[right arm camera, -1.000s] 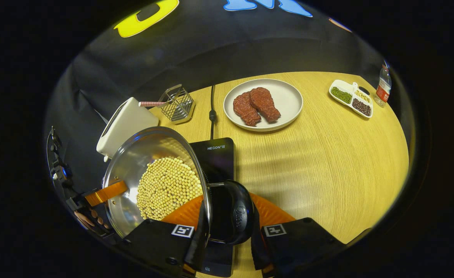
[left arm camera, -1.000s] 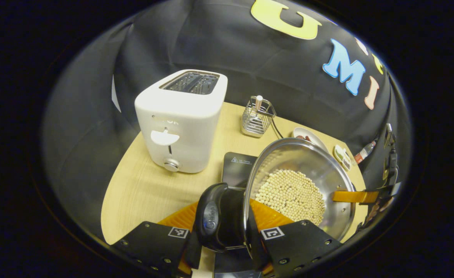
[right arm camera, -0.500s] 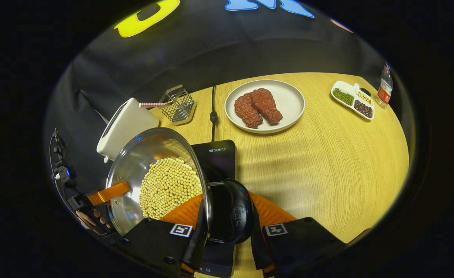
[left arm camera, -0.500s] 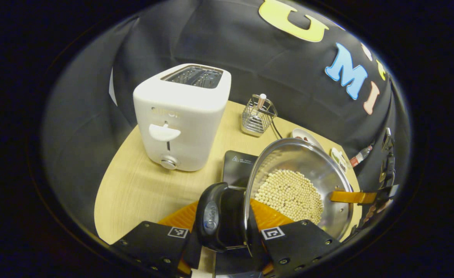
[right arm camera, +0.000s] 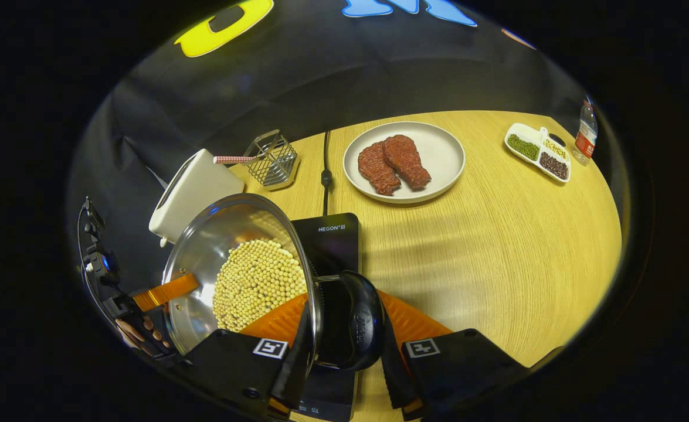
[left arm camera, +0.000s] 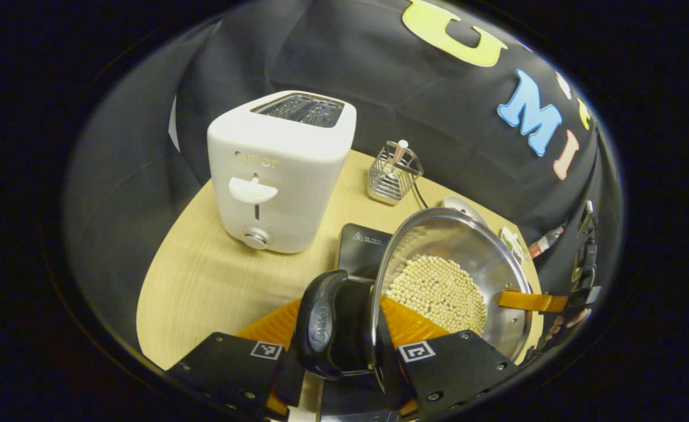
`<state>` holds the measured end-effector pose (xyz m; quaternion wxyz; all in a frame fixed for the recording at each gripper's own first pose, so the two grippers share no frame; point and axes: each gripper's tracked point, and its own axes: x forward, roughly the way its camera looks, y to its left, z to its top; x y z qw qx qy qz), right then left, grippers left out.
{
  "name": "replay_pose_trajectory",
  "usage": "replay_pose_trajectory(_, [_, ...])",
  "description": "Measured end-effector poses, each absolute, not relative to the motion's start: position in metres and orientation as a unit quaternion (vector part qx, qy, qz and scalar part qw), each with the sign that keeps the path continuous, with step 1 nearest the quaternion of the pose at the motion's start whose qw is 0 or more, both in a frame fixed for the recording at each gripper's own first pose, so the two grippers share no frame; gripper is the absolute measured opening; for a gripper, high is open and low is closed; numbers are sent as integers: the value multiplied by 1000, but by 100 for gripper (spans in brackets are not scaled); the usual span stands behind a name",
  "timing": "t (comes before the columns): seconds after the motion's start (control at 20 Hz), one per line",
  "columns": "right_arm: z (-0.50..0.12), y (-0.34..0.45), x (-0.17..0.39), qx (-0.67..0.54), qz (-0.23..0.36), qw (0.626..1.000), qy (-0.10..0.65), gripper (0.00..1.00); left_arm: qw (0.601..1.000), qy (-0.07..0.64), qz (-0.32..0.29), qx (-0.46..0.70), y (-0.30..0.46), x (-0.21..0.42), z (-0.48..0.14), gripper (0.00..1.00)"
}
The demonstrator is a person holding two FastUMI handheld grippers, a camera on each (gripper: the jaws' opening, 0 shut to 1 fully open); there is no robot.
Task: First push the handle of the pot to place it horizontally, then grasp the pot with both hands and set it on the induction cooktop.
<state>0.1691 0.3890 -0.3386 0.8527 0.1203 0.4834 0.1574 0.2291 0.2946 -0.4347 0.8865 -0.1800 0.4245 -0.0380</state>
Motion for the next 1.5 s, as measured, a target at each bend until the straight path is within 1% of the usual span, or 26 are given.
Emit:
replay_pose_trajectory(0.05, [-341,389,167,123,159,848,490,57,884,430,-34,-177,292,226,-434,58])
replay_pose_trajectory(0.1, [-338,387,164,125,163,846,493,55,883,435,-27,-173,292,223,-436,57])
replay_pose_trajectory(0.15, [-335,385,164,127,164,847,490,65,884,435,-15,-167,298,222,-433,58])
replay_pose_trajectory(0.2, [-331,382,164,127,165,849,485,80,887,433,-4,-161,303,222,-430,68])
replay_pose_trajectory(0.25, [-327,377,164,127,164,853,478,82,891,426,9,-153,310,219,-423,78])
replay_pose_trajectory(0.3, [-323,374,166,126,165,856,473,86,893,422,12,-157,311,218,-417,88])
replay_pose_trajectory(0.35, [-319,369,163,125,164,859,469,99,892,424,19,-159,312,213,-410,82])
replay_pose_trajectory(0.4, [-314,365,161,123,166,861,465,93,891,425,26,-159,313,208,-404,81])
replay_pose_trajectory(0.45, [-309,358,158,118,167,865,459,98,892,424,31,-152,315,205,-398,88])
replay_pose_trajectory(0.5, [-303,354,156,114,171,869,450,98,896,420,34,-142,316,202,-389,88])
replay_pose_trajectory(0.55, [-295,348,153,109,175,874,440,94,900,413,36,-133,313,200,-379,88])
replay_pose_trajectory(0.6, [-288,340,150,100,175,880,430,94,904,406,38,-126,313,197,-367,88])
replay_pose_trajectory(0.65, [-281,328,147,89,171,889,416,96,909,396,37,-122,308,193,-352,87])
replay_pose_trajectory(0.7, [-273,318,144,82,168,897,401,98,915,384,37,-116,305,191,-336,87])
replay_pose_trajectory(0.9, [-241,279,125,81,164,913,365,98,938,332,36,-97,287,181,-275,87])
replay_pose_trajectory(1.1, [-208,236,111,80,152,929,327,98,958,270,30,-89,247,168,-209,87])
replay_pose_trajectory(1.25, [-178,198,107,75,135,946,284,98,969,227,37,-94,218,151,-166,87])
replay_pose_trajectory(1.35, [-158,169,107,74,120,958,251,98,974,201,47,-97,199,137,-138,87])
replay_pose_trajectory(1.5, [-125,116,103,70,99,972,199,98,983,145,86,-66,179,114,-95,87])
